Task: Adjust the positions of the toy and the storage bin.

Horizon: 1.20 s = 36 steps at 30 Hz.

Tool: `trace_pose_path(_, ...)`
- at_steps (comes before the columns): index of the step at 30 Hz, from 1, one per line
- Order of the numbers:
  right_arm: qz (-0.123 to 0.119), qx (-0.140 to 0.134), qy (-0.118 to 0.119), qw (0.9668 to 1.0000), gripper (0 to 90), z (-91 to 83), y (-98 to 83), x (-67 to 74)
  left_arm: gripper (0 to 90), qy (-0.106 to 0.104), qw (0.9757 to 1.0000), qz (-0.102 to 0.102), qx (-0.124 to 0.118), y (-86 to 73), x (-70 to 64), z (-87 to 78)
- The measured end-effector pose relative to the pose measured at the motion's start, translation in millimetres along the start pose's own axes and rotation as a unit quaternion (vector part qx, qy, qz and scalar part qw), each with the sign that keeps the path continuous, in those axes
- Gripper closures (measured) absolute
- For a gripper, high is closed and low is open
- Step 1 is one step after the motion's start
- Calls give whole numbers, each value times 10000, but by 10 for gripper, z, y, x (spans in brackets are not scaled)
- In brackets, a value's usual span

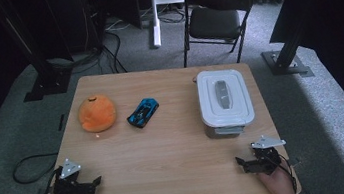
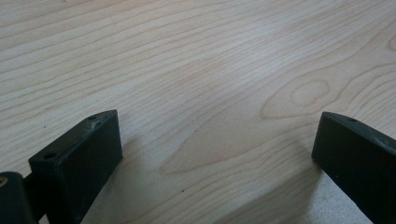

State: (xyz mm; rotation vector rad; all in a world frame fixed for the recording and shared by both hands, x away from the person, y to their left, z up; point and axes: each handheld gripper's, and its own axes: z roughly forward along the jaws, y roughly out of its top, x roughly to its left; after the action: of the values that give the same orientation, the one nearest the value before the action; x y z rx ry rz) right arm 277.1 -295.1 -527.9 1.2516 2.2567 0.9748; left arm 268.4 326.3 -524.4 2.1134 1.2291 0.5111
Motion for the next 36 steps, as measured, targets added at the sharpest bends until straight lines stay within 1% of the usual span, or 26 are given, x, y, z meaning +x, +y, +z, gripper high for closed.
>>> trace_pose_path(5,4,-2,-3,10000,133,0,0,0,22,-1,10000,1,-1,0,-1,0)
trace_pose_path(9,-2,-1,-12,10000,133,-1,0,1,23,-20,10000,27,47,14,4,2)
trace_pose_path(14,-1,-2,-13,10000,133,-1,0,2,22,45,9999,-40,129,50,-7,16)
trace_pose_path(19,-5,-3,-14,10000,133,-1,0,3,22,83,9998,-86,168,115,-22,67)
trace_pose_path(22,5,3,-12,10000,129,0,1,1,23,122,9996,23,234,170,-63,91)
trace_pose_path(26,12,6,-16,10000,128,1,1,1,23,46,9995,105,279,245,-93,146)
trace_pose_path(29,10,4,-22,10000,129,1,1,1,22,-64,9995,114,278,297,-119,187)
trace_pose_path(33,15,4,-23,10000,129,1,1,0,23,-150,9993,171,293,386,-143,237)
trace_pose_path(36,21,6,-21,10000,128,1,1,-1,23,-202,9994,144,257,482,-150,263)
